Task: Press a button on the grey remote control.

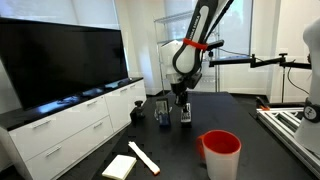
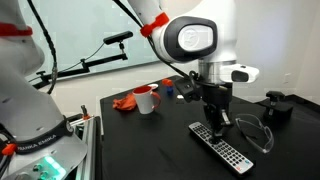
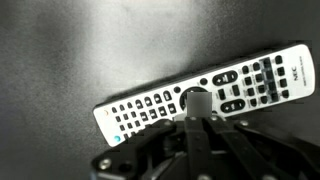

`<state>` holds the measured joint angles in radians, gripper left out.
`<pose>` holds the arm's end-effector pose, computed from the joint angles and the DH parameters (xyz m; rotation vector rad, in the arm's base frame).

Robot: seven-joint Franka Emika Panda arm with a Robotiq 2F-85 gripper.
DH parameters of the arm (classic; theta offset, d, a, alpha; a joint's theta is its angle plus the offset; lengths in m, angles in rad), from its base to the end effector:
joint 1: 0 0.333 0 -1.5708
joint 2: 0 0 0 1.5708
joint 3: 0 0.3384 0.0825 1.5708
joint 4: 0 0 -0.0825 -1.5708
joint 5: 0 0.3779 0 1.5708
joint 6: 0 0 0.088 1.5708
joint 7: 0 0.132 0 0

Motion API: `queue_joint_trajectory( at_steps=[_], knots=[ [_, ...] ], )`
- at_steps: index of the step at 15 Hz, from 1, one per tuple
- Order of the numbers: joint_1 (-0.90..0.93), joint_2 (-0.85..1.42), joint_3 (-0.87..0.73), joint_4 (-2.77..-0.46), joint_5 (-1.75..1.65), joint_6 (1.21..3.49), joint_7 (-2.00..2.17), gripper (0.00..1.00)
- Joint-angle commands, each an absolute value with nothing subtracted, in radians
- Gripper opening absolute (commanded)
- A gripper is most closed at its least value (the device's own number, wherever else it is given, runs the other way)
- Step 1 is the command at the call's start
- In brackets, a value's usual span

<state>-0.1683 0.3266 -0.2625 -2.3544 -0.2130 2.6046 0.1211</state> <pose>0.4599 -0.2150 0.1924 2.9187 -0.5223 -0.1488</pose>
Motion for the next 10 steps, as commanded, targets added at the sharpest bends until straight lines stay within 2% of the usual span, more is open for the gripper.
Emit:
queue_joint_trajectory(
  at_steps=[1,10],
  knots=[
    [-0.149,0.345,-0.284,-2.350,-0.223,2.636,0.184,0.00],
    [-0.128,0.356,-0.301,-2.349,-0.227,2.657,0.247,0.00]
  ],
)
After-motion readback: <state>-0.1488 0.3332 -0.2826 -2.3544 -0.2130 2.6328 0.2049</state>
